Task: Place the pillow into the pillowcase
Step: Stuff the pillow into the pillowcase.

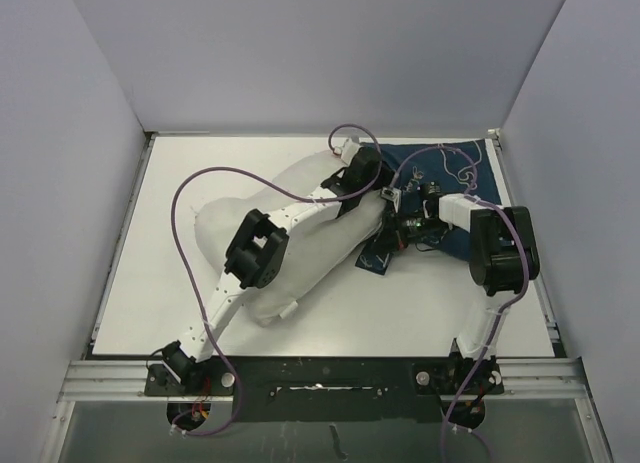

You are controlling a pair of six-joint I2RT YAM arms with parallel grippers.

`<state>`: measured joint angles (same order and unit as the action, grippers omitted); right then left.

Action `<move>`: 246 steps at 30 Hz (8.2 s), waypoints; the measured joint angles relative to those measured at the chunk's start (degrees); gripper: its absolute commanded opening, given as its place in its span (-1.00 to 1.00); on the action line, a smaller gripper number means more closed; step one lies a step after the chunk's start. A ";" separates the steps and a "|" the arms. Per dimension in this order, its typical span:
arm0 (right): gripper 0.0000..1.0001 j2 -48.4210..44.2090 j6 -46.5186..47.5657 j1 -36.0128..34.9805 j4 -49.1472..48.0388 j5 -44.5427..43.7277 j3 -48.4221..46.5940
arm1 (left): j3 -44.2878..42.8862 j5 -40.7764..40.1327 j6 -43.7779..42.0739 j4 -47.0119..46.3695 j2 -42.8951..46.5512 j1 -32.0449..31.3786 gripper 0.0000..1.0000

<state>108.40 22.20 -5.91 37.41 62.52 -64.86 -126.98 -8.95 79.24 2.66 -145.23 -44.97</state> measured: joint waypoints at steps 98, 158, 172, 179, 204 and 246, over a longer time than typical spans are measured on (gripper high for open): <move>0.31 -15.54 -0.61 3.58 -0.26 -9.92 -22.91 | 52.37 50.47 -92.06 -3.96 45.29 12.50 -1.00; -0.67 -12.46 4.20 8.00 1.01 -1.64 -16.70 | 53.86 48.59 -97.90 -27.36 36.00 4.74 -1.00; 0.96 -23.67 13.05 11.21 19.43 -12.00 -28.76 | 57.88 47.69 -99.25 -26.01 40.06 -0.02 -1.00; 0.74 -18.78 9.73 5.46 19.34 -33.27 -30.60 | 58.97 46.47 -99.25 -26.01 40.94 -0.44 -1.00; -1.00 -19.50 13.77 2.86 23.58 -38.91 -37.11 | 59.76 45.38 -98.73 -26.75 42.56 -0.37 -1.00; -1.00 -9.25 -21.75 5.84 -21.35 -3.26 -19.54 | 9.33 47.45 -76.56 6.23 29.22 16.46 0.66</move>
<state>99.15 0.45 -0.08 16.05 59.27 -84.40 -117.64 38.50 2.68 8.88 -116.01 -28.51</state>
